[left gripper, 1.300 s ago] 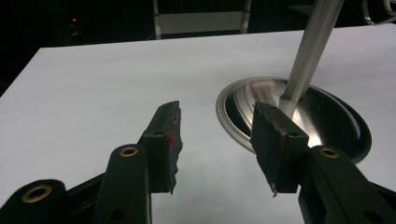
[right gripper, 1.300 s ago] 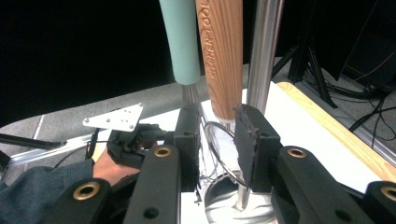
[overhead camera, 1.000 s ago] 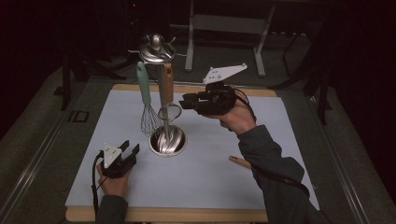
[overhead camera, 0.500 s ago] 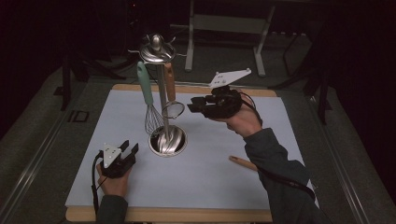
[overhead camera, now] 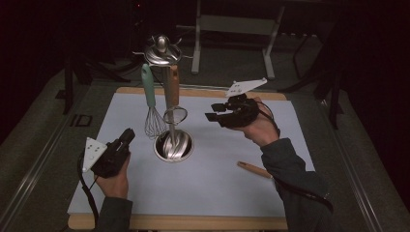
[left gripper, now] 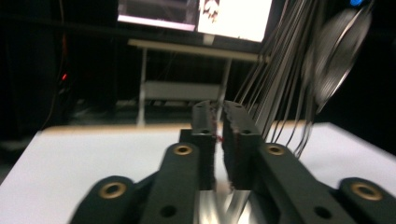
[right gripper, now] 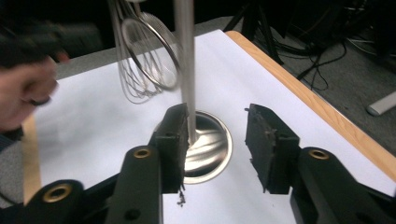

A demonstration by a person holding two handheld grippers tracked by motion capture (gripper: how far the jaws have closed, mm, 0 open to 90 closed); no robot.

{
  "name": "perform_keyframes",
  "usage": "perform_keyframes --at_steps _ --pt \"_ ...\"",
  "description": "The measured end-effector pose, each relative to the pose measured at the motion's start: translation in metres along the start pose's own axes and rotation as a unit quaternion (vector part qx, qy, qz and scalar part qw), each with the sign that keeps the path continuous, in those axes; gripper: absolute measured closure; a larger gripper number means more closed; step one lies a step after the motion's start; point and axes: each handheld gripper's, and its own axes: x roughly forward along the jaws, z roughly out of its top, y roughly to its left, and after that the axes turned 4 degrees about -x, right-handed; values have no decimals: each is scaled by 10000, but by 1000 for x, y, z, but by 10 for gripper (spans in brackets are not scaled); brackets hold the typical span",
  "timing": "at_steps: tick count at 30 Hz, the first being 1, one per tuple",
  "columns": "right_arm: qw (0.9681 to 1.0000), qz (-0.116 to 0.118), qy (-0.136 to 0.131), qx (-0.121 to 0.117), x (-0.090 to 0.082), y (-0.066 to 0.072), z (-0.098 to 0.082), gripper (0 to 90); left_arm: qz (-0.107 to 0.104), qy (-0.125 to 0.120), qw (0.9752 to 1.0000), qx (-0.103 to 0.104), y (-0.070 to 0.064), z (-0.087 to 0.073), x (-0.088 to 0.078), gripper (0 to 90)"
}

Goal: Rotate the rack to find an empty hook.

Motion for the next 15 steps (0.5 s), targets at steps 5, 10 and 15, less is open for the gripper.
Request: perform_keyframes --at_steps 5,10,15 --pt "9999 46 64 122 3 -2 -20 546 -154 -550 9984 -39 -12 32 -2 896" --pt "9993 44 192 309 9 -7 -37 531 -396 -897 9952 31 -26 62 -2 896" --pt "9988 98 273 404 14 -8 -47 528 -587 -1136 9915 223 -42 90 4 896"
